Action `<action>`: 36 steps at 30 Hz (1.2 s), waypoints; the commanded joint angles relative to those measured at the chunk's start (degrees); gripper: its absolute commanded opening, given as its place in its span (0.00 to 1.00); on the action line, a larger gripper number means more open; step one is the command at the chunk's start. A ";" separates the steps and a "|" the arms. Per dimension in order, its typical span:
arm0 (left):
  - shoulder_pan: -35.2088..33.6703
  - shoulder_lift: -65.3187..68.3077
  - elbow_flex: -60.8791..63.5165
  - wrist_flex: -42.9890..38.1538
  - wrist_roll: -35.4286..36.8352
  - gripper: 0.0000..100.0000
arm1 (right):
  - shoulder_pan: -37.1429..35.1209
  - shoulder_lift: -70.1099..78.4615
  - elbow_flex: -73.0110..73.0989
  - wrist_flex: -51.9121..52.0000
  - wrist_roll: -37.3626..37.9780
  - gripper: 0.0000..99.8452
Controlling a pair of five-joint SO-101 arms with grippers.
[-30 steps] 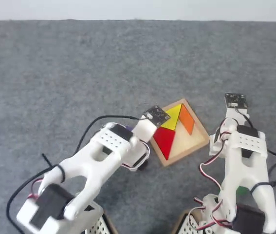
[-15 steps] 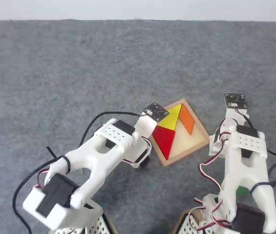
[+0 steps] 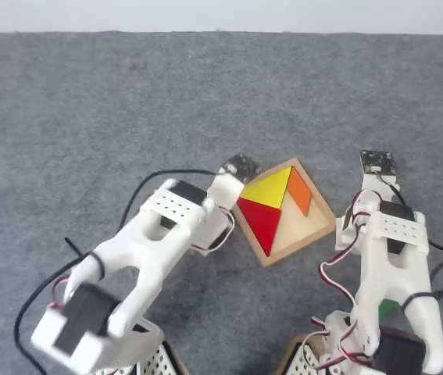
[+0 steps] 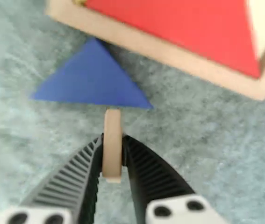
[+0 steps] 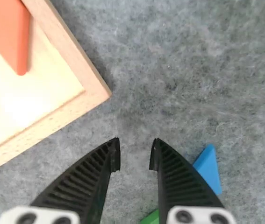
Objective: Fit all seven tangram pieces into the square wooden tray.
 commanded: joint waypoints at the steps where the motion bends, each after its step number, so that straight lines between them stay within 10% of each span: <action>1: -0.18 -12.13 -10.15 9.05 -0.79 0.01 | 2.24 -2.51 0.88 -2.59 -1.85 0.11; 8: 7.91 -8.00 -27.47 14.07 3.69 0.01 | 4.18 -15.08 6.95 -2.95 -2.99 0.11; 21: 12.84 17.05 -36.70 -8.97 25.58 0.01 | 3.12 -20.18 11.78 -4.44 -1.23 0.11; 36: 10.20 28.75 -37.93 -11.60 26.02 0.13 | 2.95 -20.18 12.04 -4.18 -0.88 0.11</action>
